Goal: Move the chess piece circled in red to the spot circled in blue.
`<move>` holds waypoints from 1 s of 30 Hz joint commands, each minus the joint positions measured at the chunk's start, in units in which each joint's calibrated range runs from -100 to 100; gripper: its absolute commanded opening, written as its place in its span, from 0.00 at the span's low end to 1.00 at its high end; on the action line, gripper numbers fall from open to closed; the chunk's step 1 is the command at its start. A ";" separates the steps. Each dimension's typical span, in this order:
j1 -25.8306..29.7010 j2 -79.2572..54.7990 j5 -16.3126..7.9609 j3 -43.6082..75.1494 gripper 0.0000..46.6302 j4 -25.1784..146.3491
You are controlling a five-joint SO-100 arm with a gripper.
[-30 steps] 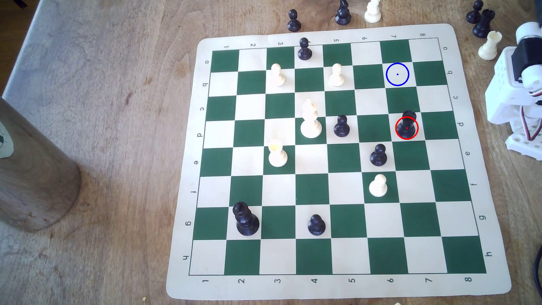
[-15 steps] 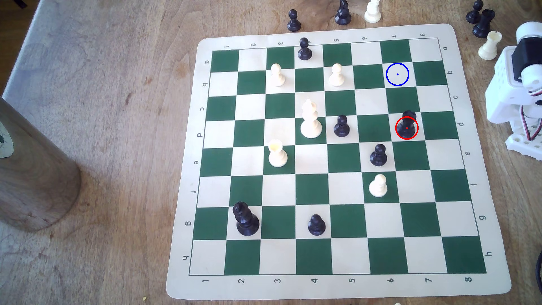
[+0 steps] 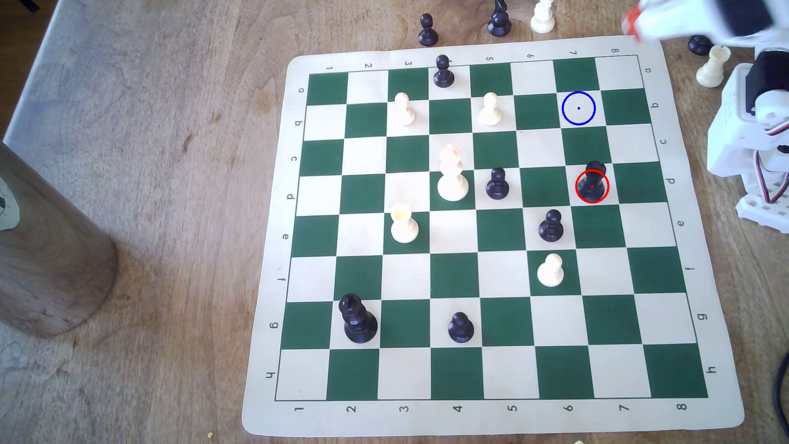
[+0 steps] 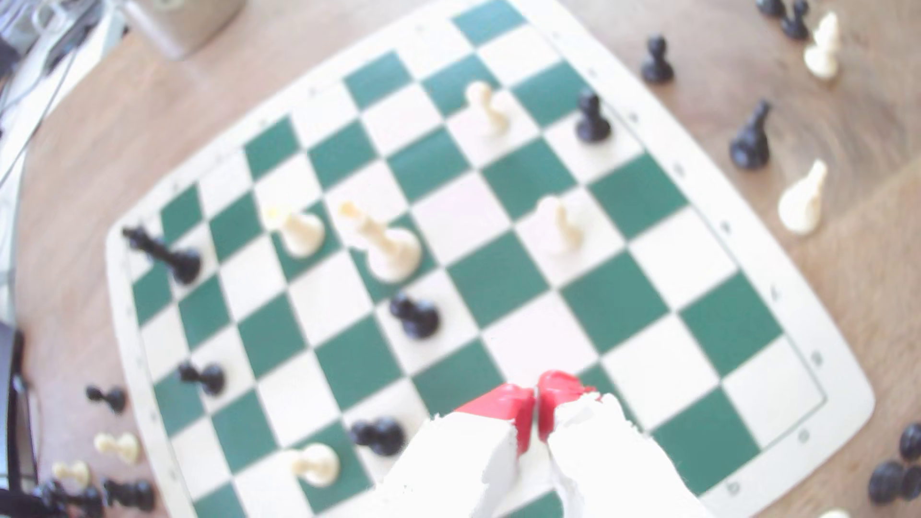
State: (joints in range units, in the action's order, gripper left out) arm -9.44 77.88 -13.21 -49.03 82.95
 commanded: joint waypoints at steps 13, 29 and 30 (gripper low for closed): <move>9.01 -22.53 -11.23 -6.46 0.40 -5.63; 12.92 -33.40 -11.97 -9.81 0.35 -12.92; 13.15 -33.91 -12.16 -9.72 0.35 -13.33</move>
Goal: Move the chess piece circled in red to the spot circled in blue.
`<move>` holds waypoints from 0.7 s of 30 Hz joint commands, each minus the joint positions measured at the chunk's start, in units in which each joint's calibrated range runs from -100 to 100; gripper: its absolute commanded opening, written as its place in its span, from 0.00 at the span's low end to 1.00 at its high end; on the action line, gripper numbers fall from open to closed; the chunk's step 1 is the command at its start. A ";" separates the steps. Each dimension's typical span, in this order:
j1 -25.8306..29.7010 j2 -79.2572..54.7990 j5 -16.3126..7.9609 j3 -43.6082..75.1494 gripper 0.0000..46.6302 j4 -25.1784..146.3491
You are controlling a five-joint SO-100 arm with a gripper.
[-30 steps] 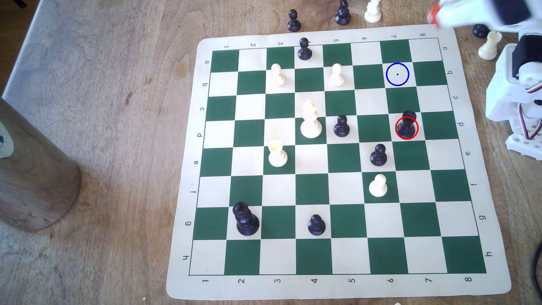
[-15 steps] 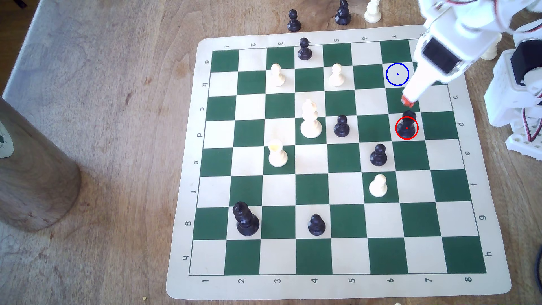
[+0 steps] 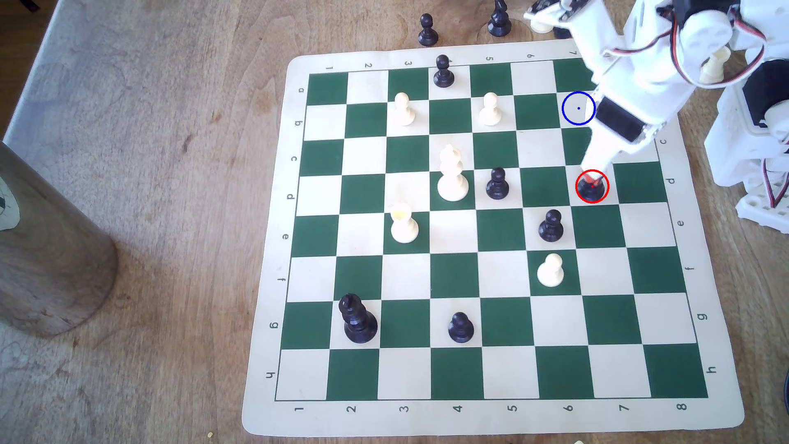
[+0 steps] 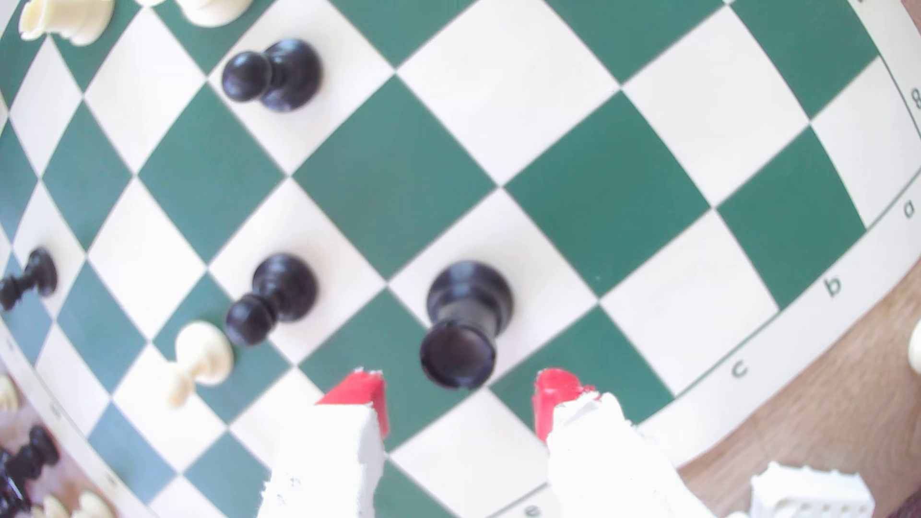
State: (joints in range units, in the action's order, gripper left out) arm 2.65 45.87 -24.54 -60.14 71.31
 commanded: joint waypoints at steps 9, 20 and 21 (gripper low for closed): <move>1.84 -4.62 -1.27 1.31 0.35 -4.24; 1.06 -9.20 -0.93 0.40 0.32 -8.33; 1.14 -9.37 -0.93 0.40 0.31 -8.33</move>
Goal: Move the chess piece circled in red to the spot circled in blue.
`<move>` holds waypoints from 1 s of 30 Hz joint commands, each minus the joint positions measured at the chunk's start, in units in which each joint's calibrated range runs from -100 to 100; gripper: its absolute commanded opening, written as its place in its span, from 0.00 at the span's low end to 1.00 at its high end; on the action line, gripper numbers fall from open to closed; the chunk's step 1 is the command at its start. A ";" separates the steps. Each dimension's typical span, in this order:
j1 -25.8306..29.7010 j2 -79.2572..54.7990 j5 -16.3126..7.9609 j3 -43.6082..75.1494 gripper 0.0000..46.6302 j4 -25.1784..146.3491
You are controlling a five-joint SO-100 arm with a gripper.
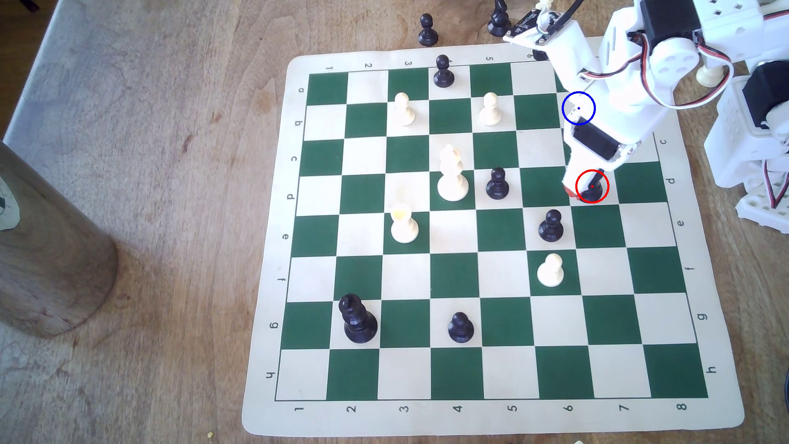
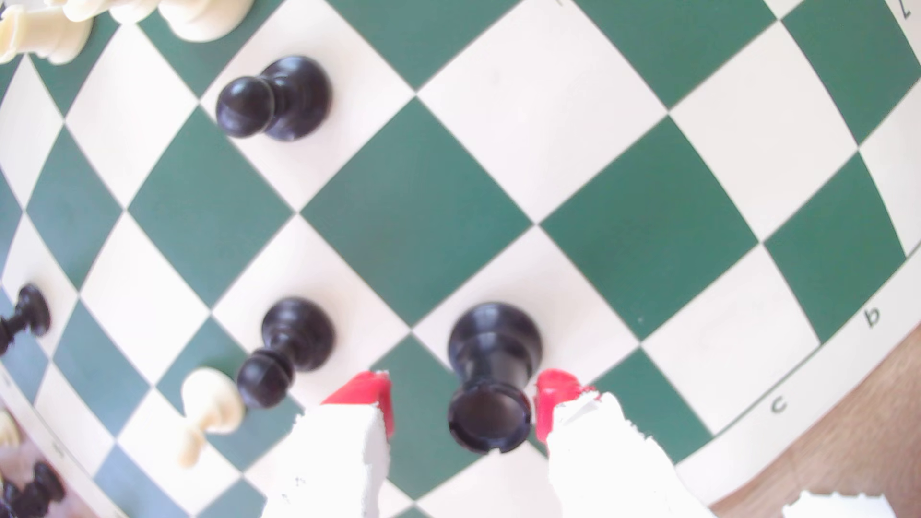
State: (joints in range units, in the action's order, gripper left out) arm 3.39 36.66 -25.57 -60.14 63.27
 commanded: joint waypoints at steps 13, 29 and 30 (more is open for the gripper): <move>2.12 -0.32 0.05 -0.78 0.01 -0.86; -10.55 9.44 5.57 22.70 0.01 21.91; -12.27 9.44 6.20 22.79 0.01 22.07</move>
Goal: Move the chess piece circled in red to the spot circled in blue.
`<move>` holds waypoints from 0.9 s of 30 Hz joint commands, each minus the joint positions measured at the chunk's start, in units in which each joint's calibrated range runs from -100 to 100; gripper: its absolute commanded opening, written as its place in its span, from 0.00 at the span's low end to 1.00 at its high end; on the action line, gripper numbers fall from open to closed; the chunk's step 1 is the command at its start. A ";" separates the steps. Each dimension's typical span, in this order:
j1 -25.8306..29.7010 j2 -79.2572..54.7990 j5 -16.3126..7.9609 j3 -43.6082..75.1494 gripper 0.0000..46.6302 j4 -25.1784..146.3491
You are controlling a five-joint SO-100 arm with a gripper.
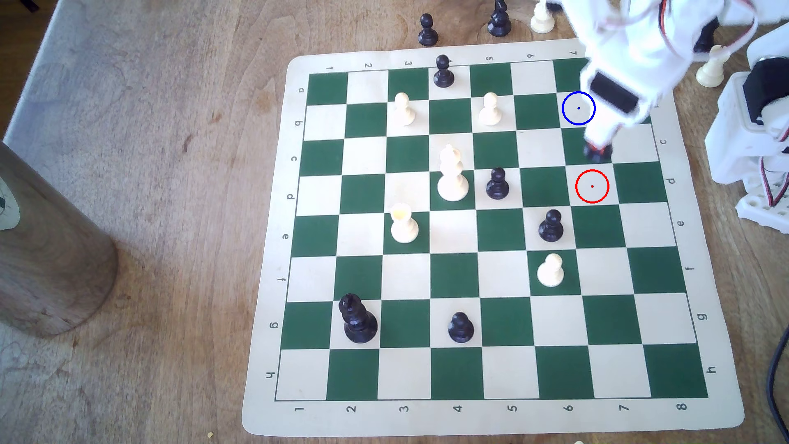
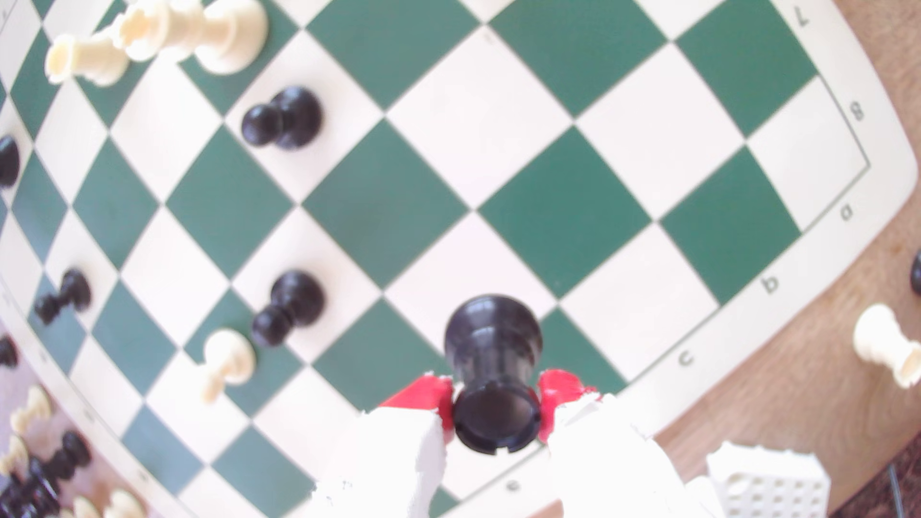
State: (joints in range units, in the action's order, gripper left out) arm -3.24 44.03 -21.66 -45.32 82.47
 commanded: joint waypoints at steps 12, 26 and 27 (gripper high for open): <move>-21.67 -2.09 8.45 2.26 0.01 -5.48; -19.71 -10.67 7.77 -5.36 0.01 -19.08; -19.48 -10.92 7.77 -5.54 0.01 -19.33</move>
State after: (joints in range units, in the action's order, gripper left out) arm -23.23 33.05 -13.70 -51.29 64.30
